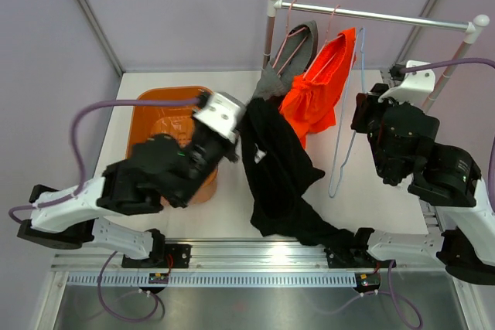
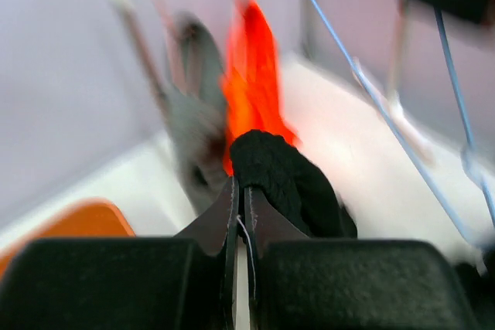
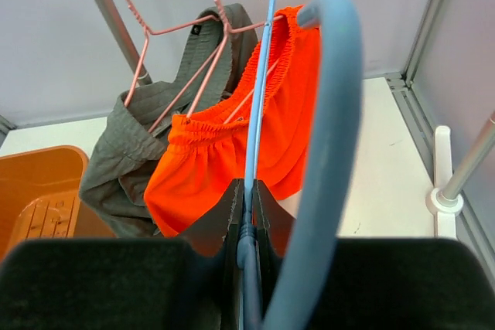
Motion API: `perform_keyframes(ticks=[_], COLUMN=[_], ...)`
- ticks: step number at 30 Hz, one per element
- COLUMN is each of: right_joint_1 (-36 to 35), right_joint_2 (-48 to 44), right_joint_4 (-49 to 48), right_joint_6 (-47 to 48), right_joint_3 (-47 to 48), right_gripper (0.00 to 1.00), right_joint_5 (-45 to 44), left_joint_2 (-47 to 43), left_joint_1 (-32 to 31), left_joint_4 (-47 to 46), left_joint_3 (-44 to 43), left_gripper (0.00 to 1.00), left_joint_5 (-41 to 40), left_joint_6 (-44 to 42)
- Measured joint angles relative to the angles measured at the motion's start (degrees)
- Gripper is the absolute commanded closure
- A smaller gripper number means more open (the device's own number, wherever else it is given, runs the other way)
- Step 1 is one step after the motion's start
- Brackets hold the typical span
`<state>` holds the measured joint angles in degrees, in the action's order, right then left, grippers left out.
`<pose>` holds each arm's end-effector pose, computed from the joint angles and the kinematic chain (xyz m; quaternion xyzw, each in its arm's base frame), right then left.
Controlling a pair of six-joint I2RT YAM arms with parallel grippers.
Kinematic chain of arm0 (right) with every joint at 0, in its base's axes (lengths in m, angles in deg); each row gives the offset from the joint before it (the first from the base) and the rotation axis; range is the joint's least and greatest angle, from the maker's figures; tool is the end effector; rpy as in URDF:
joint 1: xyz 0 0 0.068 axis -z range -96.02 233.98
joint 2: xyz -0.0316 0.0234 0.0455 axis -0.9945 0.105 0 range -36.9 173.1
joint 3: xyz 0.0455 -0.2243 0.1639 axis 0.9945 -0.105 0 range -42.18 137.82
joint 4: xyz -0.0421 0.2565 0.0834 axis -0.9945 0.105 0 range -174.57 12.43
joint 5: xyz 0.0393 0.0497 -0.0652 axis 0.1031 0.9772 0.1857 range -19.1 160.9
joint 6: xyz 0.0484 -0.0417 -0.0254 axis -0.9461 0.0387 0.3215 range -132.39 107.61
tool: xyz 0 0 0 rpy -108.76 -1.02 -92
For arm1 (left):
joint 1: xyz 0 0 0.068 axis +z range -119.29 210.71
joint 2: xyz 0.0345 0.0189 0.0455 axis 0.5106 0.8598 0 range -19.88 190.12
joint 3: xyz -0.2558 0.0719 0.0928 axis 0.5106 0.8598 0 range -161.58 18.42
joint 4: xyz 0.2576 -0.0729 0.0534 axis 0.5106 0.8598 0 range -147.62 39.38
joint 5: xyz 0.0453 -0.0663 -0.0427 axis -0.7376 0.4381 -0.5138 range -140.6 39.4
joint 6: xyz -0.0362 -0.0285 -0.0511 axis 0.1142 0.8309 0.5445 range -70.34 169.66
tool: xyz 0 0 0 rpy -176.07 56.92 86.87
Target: Remove the shorts from the hanger
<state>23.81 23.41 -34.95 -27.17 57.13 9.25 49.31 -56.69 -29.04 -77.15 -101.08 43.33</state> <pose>0.1149 0.1020 0.5407 0.0469 0.7359 0.0207 0.6751 0.0537 -0.2340 0.5325 0.2734 0.6614 -0.1740 0.6764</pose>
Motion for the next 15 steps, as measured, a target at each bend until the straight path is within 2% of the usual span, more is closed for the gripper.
perform_keyframes(ticks=[4,9,12,15], right_joint_1=[0.2,0.2,0.2,0.2], right_joint_2=[-1.6,-2.2,-2.4,-2.3], right_joint_4=[0.9,3.5,4.2,4.9], right_joint_6=[-0.8,-2.4,-3.1,-3.3], right_joint_3=[-1.0,-2.4,-4.0,-5.0], right_gripper=[1.00,1.00,1.00,1.00], right_joint_5=[-0.3,-0.2,-0.1,0.3], left_joint_2=[-1.9,1.1,-0.4,-3.2], left_joint_1=[0.1,1.7,2.6,3.7], left_joint_4=[-22.7,-45.2,-55.3,-61.2], left_joint_3=[-5.8,-21.5,-22.4,-19.3], left_gripper=[1.00,1.00,1.00,1.00], left_joint_5=[-6.9,-8.0,-7.6,-7.0], left_joint_6=[-22.8,-48.0,-57.0,-61.1])
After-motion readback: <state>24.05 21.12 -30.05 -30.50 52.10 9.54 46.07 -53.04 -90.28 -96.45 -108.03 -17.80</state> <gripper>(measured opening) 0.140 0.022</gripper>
